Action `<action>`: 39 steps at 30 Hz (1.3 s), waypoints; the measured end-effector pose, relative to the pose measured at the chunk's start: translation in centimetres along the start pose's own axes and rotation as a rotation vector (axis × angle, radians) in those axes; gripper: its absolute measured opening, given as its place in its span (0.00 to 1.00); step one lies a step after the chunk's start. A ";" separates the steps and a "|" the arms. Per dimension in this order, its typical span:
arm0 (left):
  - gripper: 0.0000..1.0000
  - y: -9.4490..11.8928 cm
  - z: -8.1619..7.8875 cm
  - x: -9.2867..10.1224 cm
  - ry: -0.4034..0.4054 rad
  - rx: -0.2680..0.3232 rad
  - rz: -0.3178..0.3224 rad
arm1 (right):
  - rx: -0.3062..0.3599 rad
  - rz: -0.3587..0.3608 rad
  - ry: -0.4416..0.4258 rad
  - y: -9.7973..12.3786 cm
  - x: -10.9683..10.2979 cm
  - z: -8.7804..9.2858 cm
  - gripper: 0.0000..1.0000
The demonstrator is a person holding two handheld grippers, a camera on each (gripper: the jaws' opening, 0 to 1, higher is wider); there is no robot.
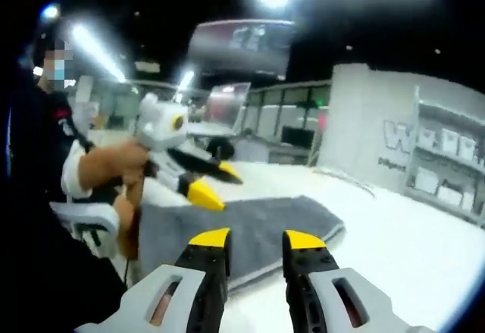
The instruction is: Open the folded towel by lifting each exposed corner and separating the folded layers until the towel lies flat within the target outline without major curled edges
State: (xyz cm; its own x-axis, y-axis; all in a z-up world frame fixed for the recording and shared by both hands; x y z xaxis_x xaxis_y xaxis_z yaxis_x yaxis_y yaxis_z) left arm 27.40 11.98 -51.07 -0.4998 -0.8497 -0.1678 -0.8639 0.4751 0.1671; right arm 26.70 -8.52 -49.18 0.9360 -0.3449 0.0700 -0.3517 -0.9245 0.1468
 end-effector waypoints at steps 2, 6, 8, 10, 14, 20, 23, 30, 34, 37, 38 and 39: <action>0.45 0.1 -0.1 0.4 -0.001 0.004 0.007 | 0.012 0.012 -0.007 0.1 0.5 -0.5 0.24; 0.46 0.4 -0.2 1.2 0.034 0.016 0.034 | 0.045 0.006 -0.072 0.1 1.1 -0.7 0.24; 0.47 0.5 -0.2 1.6 0.026 0.016 0.037 | 0.037 0.014 -0.067 0.0 1.3 -0.7 0.25; 0.47 0.7 0.0 2.1 0.020 0.012 0.043 | 0.029 0.026 -0.063 -0.1 1.7 -0.7 0.26; 0.48 1.4 0.3 3.4 0.047 0.011 0.073 | 0.033 -0.003 -0.134 -0.6 1.9 -0.6 0.28; 0.50 2.1 0.0 5.3 0.038 0.027 0.093 | 0.060 -0.013 -0.188 -1.3 2.6 -1.2 0.36; 0.53 2.2 -0.2 5.9 0.041 0.040 0.102 | 0.049 -0.017 -0.189 -1.6 2.9 -1.1 0.38; 0.60 2.6 -0.1 7.7 0.037 0.018 0.141 | 0.010 0.001 -0.253 -2.0 5.1 0.0 0.40; 0.60 2.7 -0.4 8.6 0.027 0.033 0.158 | -0.004 0.007 -0.280 -2.4 6.3 0.3 0.39; 0.60 2.5 -0.5 9.2 -0.003 0.045 0.158 | -0.014 0.006 -0.309 -2.9 7.1 0.6 0.39; 0.60 2.4 -0.5 9.6 -0.020 0.034 0.167 | -0.020 0.001 -0.320 -3.1 7.3 0.8 0.40; 0.60 2.3 -0.4 9.8 -0.029 0.031 0.170 | -0.030 -0.007 -0.329 -3.3 7.4 0.9 0.42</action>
State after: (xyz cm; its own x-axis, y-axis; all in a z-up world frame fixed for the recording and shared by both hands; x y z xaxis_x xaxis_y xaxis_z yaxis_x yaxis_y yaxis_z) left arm 20.49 4.65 -51.89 -0.6402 -0.7497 -0.1677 -0.7679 0.6189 0.1651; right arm 34.80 -8.20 -50.07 0.8909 -0.3770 -0.2533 -0.3410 -0.9235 0.1755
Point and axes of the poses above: the point that each gripper's makers call its tool centre point, and the gripper's own axes: y roughly backward along the fingers, x roughly to its right, z roughly out of its underside, the point moved 7 cm from there along y, roughly backward along the fingers, and after that the axes turned 13 degrees about -z, right-handed, at the moved point
